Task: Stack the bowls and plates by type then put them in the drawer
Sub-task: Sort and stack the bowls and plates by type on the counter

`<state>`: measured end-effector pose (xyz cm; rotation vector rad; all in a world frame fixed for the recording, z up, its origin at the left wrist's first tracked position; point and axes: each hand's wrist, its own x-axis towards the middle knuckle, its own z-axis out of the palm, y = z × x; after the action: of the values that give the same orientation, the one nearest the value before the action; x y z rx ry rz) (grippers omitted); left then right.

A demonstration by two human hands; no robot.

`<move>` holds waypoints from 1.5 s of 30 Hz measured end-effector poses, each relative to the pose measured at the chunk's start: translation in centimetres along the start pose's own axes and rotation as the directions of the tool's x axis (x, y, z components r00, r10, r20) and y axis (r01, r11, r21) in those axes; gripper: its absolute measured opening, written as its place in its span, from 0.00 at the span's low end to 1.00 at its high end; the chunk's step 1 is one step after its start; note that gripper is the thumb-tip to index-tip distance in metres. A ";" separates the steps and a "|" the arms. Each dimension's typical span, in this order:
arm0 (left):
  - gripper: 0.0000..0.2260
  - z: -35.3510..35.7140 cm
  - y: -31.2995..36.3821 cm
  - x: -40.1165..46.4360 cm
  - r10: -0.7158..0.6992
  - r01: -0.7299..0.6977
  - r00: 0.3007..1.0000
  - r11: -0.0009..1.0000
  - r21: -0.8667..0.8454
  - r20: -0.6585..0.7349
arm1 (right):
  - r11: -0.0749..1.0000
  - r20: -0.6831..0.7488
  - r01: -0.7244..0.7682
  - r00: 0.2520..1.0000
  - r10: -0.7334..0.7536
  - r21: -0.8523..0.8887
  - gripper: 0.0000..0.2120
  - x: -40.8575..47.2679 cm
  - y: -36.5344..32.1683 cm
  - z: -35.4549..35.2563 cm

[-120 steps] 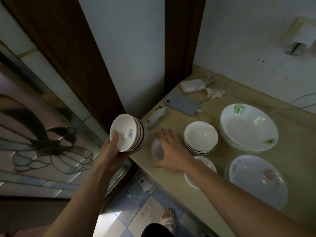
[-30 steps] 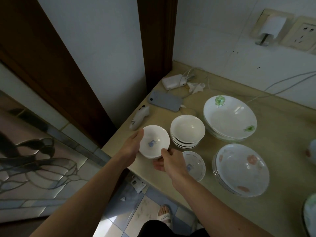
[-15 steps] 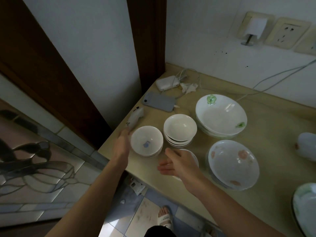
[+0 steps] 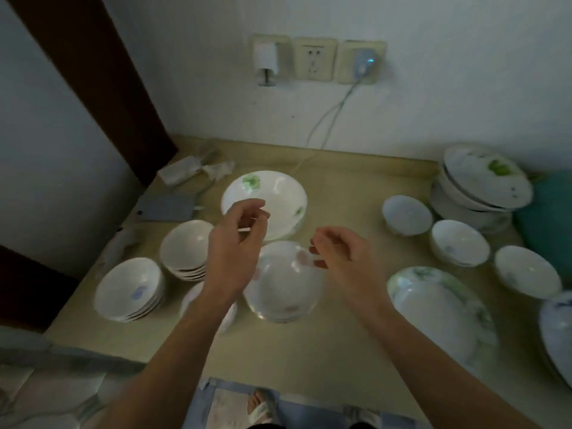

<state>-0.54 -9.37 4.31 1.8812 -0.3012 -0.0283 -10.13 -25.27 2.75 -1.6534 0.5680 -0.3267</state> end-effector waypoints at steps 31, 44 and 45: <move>0.16 37.0 1.2 2.1 -0.507 0.463 0.860 0.825 0.324 0.062 | 0.480 -0.187 -0.346 0.919 0.348 -0.806 0.16 11.4 14.6 -41.7; 0.17 36.6 -0.4 4.2 -0.659 0.666 0.742 0.746 -0.017 0.122 | 0.780 -0.235 -0.249 0.963 0.134 -0.574 0.09 11.3 11.8 -43.4; 0.17 36.5 -0.3 4.2 -0.661 0.670 0.739 0.741 -0.046 0.130 | 0.824 -0.235 -0.240 0.963 0.134 -0.513 0.09 11.2 11.3 -43.1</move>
<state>-2.55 -44.10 -7.43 1.8084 0.3236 -0.6268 -25.11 -68.44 -2.38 -2.0985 1.0341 -0.1851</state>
